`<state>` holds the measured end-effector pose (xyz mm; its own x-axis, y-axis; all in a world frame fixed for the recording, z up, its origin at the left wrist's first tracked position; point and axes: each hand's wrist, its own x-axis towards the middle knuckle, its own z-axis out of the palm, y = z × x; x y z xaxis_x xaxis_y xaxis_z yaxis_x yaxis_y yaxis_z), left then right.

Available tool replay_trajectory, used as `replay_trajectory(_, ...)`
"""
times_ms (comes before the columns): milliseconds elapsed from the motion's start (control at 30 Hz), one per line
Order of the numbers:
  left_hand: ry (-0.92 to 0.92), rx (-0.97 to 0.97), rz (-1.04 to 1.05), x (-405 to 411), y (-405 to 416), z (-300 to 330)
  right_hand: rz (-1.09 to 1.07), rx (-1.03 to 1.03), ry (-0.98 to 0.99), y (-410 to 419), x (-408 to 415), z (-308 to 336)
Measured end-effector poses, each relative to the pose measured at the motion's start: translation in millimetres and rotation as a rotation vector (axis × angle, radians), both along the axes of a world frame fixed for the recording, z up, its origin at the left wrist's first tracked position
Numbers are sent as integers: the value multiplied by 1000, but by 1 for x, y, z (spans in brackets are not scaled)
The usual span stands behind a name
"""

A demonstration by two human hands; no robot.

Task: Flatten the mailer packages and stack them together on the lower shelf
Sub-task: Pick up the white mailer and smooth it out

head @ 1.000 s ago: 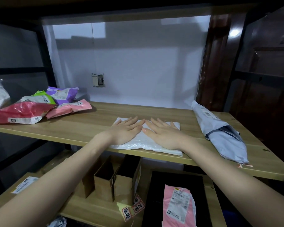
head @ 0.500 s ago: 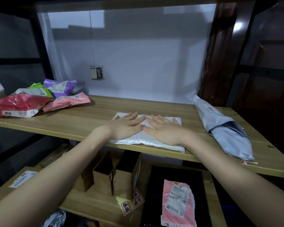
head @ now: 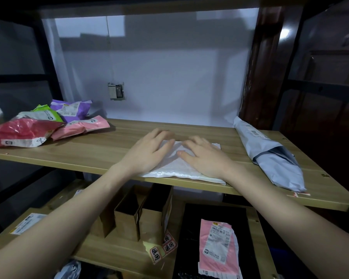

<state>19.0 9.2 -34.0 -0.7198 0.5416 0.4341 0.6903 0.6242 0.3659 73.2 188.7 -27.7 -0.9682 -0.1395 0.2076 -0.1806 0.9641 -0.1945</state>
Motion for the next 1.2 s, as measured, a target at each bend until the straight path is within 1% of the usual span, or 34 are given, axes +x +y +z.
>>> replay_trajectory(33,80,32,28,4,-1,1,-4,12,98,-1,3,1)
replay_trajectory(67,121,66,60,7,-2,2,1,6,171,-2,6,2)
replay_trajectory(100,122,92,89,9,-4,2,15,-22,203,-3,11,3)
replay_trajectory(167,51,93,117,13,-10,3,60,-94,166,-5,21,6)
replay_trajectory(200,-5,67,114,14,-14,3,84,-95,126,-6,26,7)
replay_trajectory(267,-88,24,116,19,-22,2,127,-16,55,-11,39,9)
replay_trajectory(300,-86,1,142,24,-26,2,143,36,33,-14,46,8)
replay_trajectory(400,67,-67,227,43,-33,1,176,153,68,-22,64,2)
replay_trajectory(500,210,-54,241,65,-35,3,178,87,200,-26,75,-5)
replay_trajectory(567,256,7,233,75,-35,2,169,27,260,-25,79,-11)
replay_trajectory(667,235,115,211,76,-34,-7,180,30,298,-21,83,-23)
replay_trajectory(733,148,103,174,70,-35,-13,199,42,321,-18,88,-31)
replay_trajectory(800,8,89,136,69,-33,-16,209,35,359,-17,93,-38)
replay_trajectory(867,-118,144,95,73,-28,-16,223,22,393,-13,97,-45)
replay_trajectory(933,-162,232,63,81,-22,-17,227,23,418,-9,101,-51)
replay_trajectory(1000,-159,380,55,88,-18,-18,231,27,450,-6,106,-55)
replay_trajectory(1033,-195,469,46,92,-18,-19,240,29,469,-4,109,-56)
replay_trajectory(1067,-265,551,20,95,-18,-20,250,36,484,-2,112,-57)
replay_trajectory(1100,-350,594,-20,99,-20,-21,260,43,492,-1,116,-58)
replay_trajectory(1133,-430,576,-72,103,-21,-24,270,47,485,1,118,-60)
replay_trajectory(1200,-556,449,-182,109,-24,-34,291,51,448,4,122,-64)
